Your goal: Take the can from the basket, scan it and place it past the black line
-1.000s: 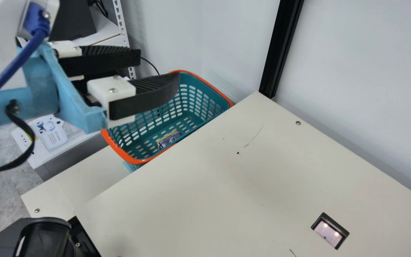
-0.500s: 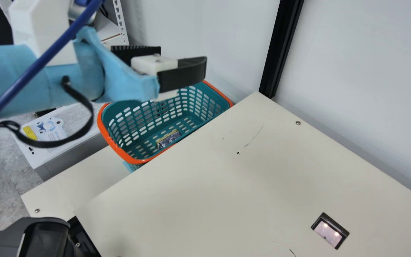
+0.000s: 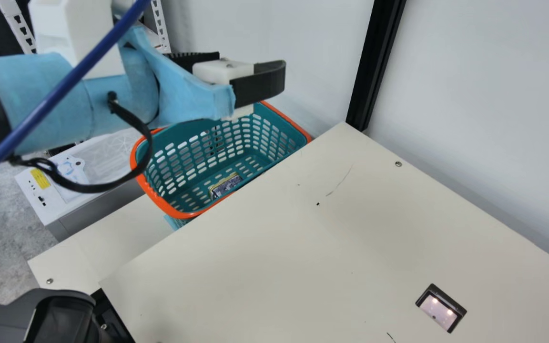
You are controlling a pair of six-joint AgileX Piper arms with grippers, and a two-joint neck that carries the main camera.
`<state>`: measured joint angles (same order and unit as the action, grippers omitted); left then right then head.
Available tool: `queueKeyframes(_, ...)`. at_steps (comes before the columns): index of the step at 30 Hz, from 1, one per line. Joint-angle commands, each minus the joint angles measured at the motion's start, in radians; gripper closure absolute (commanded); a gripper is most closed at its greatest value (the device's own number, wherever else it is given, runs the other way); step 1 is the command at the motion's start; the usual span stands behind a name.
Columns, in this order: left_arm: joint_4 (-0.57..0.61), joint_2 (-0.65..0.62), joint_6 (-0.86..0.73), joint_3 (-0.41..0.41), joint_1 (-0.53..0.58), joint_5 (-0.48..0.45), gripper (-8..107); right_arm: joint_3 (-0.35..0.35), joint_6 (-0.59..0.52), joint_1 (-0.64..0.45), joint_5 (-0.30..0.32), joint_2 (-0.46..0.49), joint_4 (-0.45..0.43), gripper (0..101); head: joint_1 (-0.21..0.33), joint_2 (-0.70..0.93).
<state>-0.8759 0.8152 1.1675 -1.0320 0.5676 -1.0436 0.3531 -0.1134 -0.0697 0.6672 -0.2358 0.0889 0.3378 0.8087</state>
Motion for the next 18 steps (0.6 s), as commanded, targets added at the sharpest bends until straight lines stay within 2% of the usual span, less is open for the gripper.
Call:
queueKeyframes(1, 0.035, 0.004, -0.027, -0.015, -0.027, 0.006, 9, 0.0, 0.0, 0.0, 0.0, 0.0, 0.0, 0, 0.059, 0.031)
queueKeyframes(8, 0.158, 0.025, -0.112, -0.067, -0.156, 0.078, 9, 0.0, 0.0, 0.0, 0.0, 0.0, 0.0, 0, 0.059, 0.031)
queueKeyframes(18, 0.392, 0.032, -0.266, -0.036, -0.414, 0.264, 9, 0.0, 0.0, 0.0, 0.0, 0.0, 0.0, 0, 0.059, 0.031)
